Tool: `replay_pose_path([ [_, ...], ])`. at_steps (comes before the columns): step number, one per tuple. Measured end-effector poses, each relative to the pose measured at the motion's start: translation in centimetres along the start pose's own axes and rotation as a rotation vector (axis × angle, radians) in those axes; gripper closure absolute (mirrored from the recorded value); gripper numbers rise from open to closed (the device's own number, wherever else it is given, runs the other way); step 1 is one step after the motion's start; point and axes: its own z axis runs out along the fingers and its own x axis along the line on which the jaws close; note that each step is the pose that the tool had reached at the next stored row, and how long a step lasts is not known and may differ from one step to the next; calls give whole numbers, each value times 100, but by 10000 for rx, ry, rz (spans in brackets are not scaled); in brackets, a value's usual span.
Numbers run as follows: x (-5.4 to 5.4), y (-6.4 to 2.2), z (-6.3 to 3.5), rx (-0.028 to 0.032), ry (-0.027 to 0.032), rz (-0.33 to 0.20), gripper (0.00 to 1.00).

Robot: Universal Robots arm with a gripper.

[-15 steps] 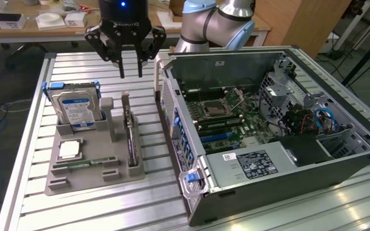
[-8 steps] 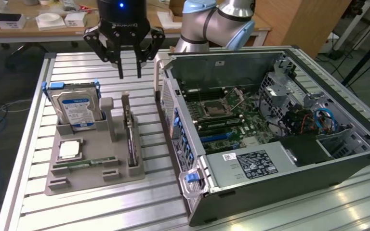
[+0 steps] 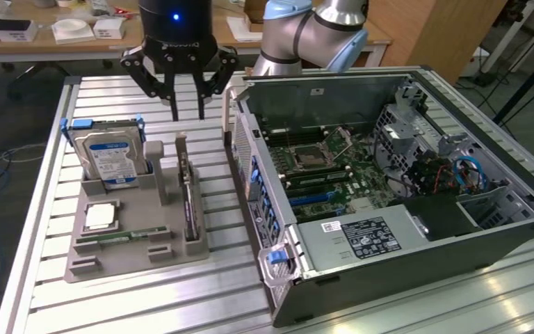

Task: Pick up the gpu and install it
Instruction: 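Pick up the gpu and move the gpu toward the slot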

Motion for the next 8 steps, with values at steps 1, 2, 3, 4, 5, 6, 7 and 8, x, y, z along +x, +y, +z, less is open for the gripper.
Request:
replay_pose_path([
  [1, -2, -25, 6, -1, 0, 0, 59],
  [2, -3, -48, 13, -1, 0, 0, 59],
  [3, -5, -66, 22, -1, 0, 0, 59],
  [4, -6, -82, 29, 0, 0, -1, 59],
  [5, -6, -95, 37, -1, 0, -1, 59],
  [6, -7, -108, 45, 0, 0, -1, 59],
  [7, -8, -121, 51, -1, 0, -1, 59],
  [8, -9, -134, 58, -1, 0, 0, 59],
])
